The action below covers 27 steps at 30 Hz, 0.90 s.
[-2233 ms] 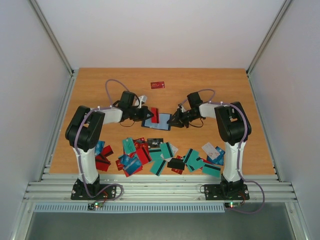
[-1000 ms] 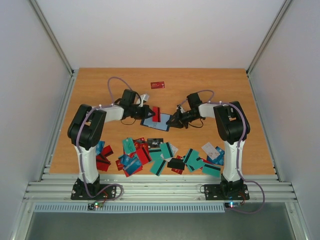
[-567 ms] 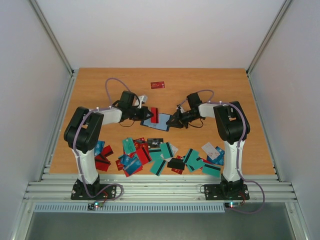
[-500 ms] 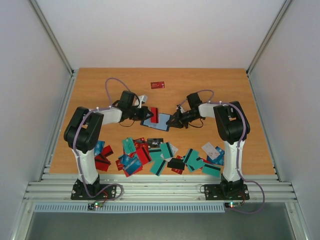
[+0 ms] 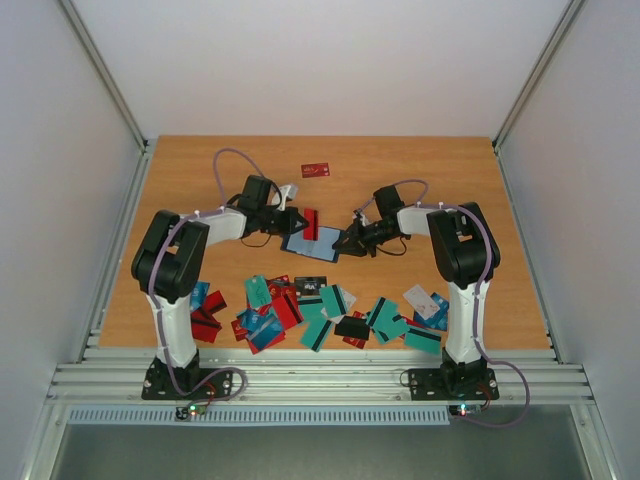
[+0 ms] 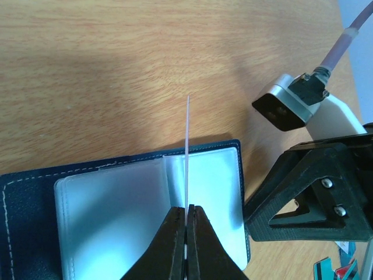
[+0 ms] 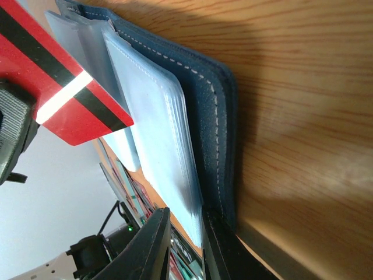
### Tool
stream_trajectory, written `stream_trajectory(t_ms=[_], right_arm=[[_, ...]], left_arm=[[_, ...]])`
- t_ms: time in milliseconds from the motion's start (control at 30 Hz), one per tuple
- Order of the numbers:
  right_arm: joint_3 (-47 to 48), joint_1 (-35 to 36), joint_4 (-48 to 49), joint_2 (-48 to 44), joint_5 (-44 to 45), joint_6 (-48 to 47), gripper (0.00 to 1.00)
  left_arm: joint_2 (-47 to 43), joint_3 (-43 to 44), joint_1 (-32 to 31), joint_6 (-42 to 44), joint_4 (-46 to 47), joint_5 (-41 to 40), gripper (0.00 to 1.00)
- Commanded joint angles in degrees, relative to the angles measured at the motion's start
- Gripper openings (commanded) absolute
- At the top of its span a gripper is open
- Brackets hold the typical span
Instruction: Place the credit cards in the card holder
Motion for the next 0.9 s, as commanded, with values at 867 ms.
stream_trajectory(t_ms=[867], right_arm=[[-2.5,1.2,-2.7,4.3,5.9,1.1,0.18]], left_arm=[[3.1,-3.6,0.1,-2.3,-0.7,6.5,0.0]])
